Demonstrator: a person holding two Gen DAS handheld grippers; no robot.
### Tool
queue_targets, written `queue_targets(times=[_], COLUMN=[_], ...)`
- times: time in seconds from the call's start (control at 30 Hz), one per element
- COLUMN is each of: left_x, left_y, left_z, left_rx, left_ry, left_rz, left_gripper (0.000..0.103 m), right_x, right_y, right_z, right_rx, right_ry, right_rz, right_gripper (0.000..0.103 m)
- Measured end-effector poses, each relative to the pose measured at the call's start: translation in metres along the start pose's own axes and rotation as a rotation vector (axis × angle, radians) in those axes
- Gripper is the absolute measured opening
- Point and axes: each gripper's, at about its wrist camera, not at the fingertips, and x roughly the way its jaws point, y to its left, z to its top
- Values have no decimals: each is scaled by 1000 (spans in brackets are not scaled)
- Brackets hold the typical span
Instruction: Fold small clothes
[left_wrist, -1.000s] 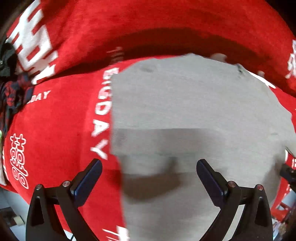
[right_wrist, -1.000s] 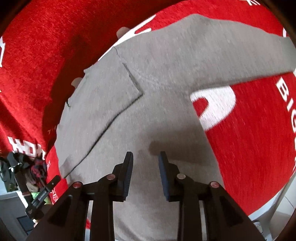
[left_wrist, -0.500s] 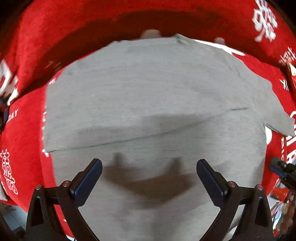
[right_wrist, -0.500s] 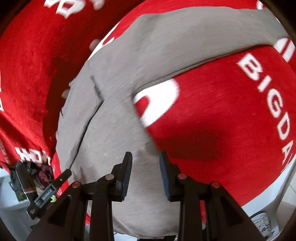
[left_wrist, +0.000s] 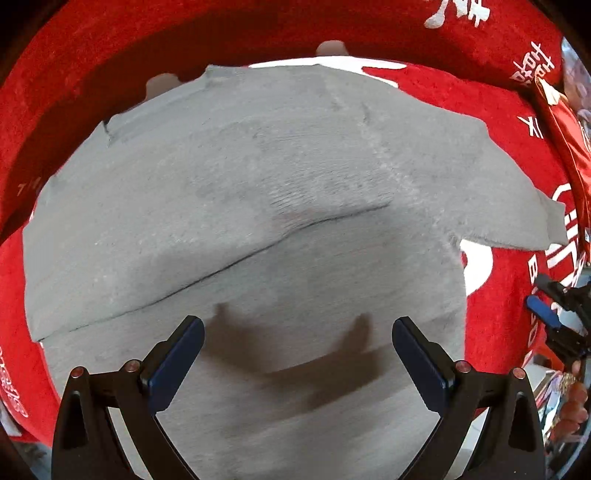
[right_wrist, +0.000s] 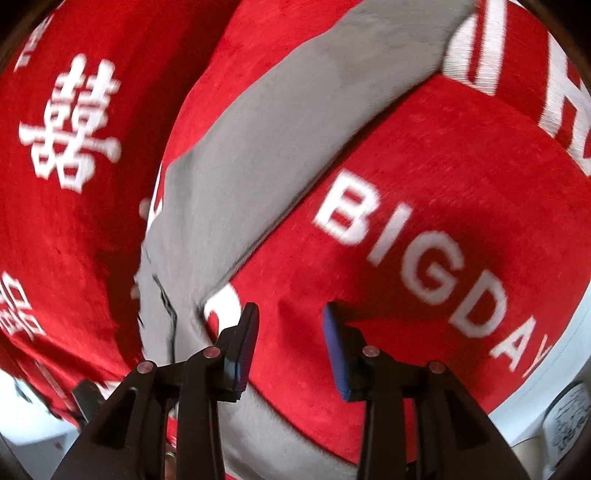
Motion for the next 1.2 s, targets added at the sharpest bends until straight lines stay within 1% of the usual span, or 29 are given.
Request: queue_targets(times=[0.07, 0.2, 0.33, 0.43, 0.57, 0.7, 0.77, 0.8, 0.83, 0.87, 0.9, 0.93, 1.03, 1.07, 1.1, 1.17, 1.2], left_x=[2, 7, 11, 14, 19, 28, 29, 29, 29, 28, 28, 29, 32, 30, 29, 22, 17], left_y=[-6, -11, -13, -18, -26, -38, -38, -38, -39, -39, -39, -38, -32, -28, -22, -10, -2], left_z=[3, 9, 15, 22, 33, 41, 45, 46, 47, 48, 49, 50, 51, 49, 47, 44, 43], left_rx=[-9, -31, -25, -20, -24, -14, -13, -11, -5, 0, 6, 4, -11, -17, -30, -65, -83], left_ry=[1, 33, 27, 30, 28, 15, 21, 18, 6, -3, -10, -10, 6, 8, 4, -17, -35], left_rz=[-8, -57, -46, -37, -34, -30, -53, -50, -19, 12, 27, 22, -5, -19, -30, -52, -51], left_gripper=[102, 102, 102, 102, 102, 102, 102, 102, 102, 102, 102, 102, 102, 102, 102, 102, 102], right_x=[-9, -20, -29, -27, -18, -18, -17, -15, -14, -12, -11, -11, -16, -18, -19, -20, -19], right_y=[-9, -27, -47, -55, -56, -59, -60, -61, -61, -59, -57, -52, -27, -13, -4, 27, 45], right_z=[9, 30, 54, 72, 90, 94, 95, 95, 95, 96, 96, 96, 98, 99, 100, 99, 97], right_rx=[39, 121, 192, 238, 294, 336, 348, 353, 359, 365, 361, 345, 265, 228, 204, 121, 76], right_ry=[-63, -151, -218, -244, -275, -276, -267, -258, -246, -230, -218, -213, -200, -188, -181, -155, -140], right_rz=[32, 59, 89, 133, 203, 257, 291, 308, 325, 354, 380, 407, 479, 510, 528, 574, 593], right_gripper=[39, 39, 39, 39, 39, 42, 42, 42, 38, 22, 12, 9, 9, 9, 9, 9, 9])
